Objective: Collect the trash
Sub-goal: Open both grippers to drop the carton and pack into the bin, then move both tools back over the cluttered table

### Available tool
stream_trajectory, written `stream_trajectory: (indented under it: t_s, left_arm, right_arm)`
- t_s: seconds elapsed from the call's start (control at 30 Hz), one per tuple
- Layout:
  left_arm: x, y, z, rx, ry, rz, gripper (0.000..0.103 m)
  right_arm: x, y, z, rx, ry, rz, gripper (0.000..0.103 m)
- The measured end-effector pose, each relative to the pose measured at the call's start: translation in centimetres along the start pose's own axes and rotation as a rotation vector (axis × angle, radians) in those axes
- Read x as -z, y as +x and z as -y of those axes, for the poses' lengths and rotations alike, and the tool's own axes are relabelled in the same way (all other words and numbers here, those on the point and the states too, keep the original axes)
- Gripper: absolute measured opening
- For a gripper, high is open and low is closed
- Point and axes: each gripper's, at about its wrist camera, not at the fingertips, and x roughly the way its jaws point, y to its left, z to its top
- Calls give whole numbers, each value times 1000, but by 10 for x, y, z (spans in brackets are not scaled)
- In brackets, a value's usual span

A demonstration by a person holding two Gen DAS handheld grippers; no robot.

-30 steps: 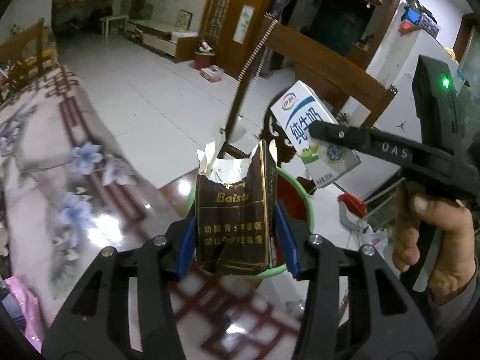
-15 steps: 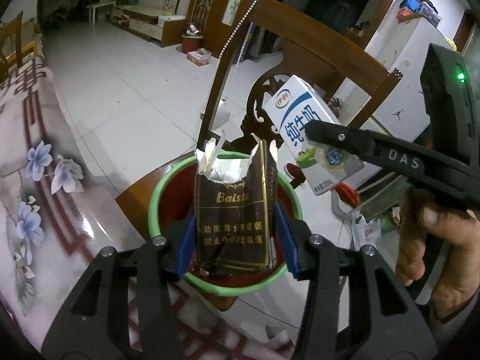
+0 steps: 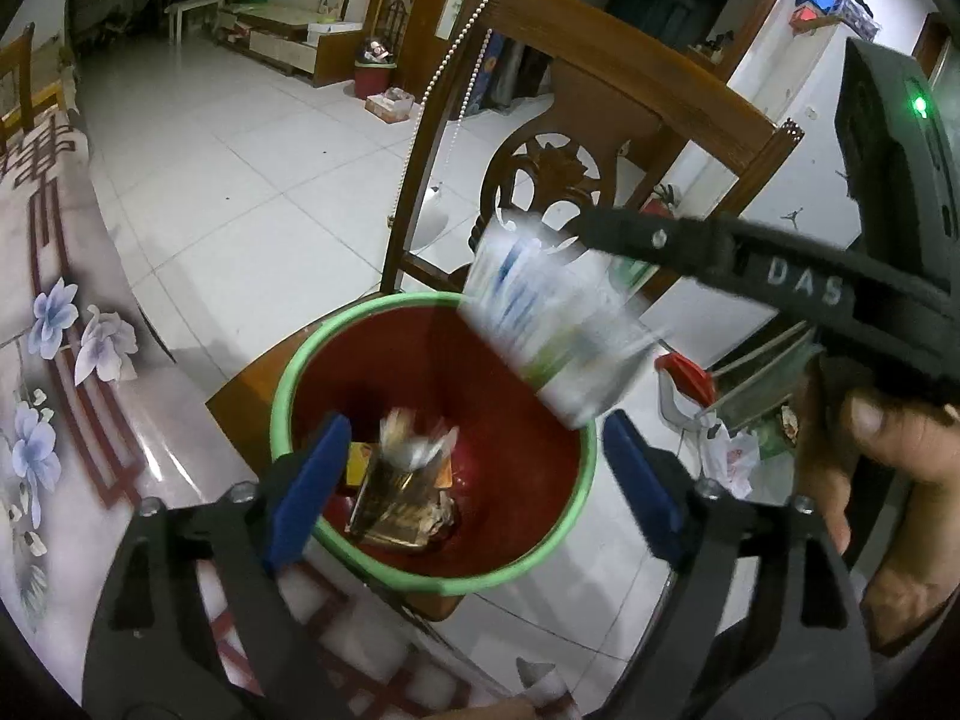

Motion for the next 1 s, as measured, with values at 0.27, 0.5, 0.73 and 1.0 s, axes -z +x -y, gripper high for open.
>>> stream_trajectory:
  t_s: [0.27,0.5,0.73,1.0]
  left_arm:
    - [9,-12,-7,-54,7,11,97]
    - [14,-27,-18,-85,-19,20,98]
    - [26,-62,-28,-111,-41,62,98]
    - [47,-120,-63,-180,-124,116,98]
  right_arm:
    - [-2,-7,-5,27,1,39,91]
    - [-2,-8,-10,26,12,45,95]
    - [-3,-13,-37,15,-36,62,95]
    - [-4,-11,-82,-24,-103,66,95]
